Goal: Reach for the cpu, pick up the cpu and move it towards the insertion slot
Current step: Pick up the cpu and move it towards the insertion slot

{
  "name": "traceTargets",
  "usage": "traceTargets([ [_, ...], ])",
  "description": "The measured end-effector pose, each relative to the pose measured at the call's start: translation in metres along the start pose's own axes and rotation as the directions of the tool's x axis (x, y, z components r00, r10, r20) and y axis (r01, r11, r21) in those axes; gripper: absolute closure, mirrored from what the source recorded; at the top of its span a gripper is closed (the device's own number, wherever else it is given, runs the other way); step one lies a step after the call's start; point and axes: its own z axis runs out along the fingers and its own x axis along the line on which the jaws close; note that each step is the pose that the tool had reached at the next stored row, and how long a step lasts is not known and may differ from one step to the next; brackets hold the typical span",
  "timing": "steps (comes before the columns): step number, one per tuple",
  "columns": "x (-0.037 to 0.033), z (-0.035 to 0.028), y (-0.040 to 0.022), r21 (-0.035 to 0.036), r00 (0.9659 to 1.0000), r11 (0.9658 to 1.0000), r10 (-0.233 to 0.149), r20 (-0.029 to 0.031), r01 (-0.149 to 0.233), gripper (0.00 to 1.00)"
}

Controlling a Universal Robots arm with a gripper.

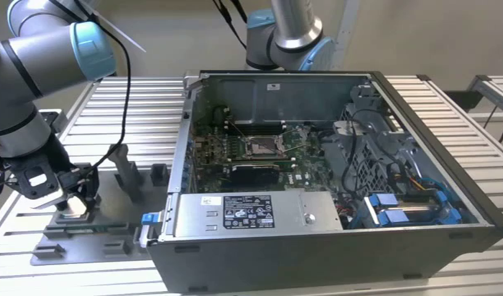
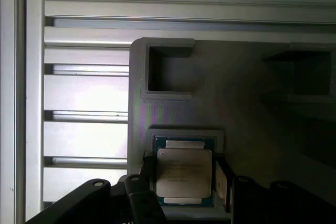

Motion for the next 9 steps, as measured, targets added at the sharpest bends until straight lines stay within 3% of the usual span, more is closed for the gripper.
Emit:
traceTargets([
  [3, 0.0, -0.0001, 0.0, 0.0002, 1.0, 1.0, 0.0, -0.0002, 0.0, 0.0],
  [4, 0.0, -0.0001, 0.0, 0.0001, 1.0, 1.0, 0.0, -0.0003, 0.0, 1.0],
  [9, 0.0, 0.0, 0.0, 0.0001, 1.0, 1.0, 0.0, -0.0001, 0.0, 1.0],
])
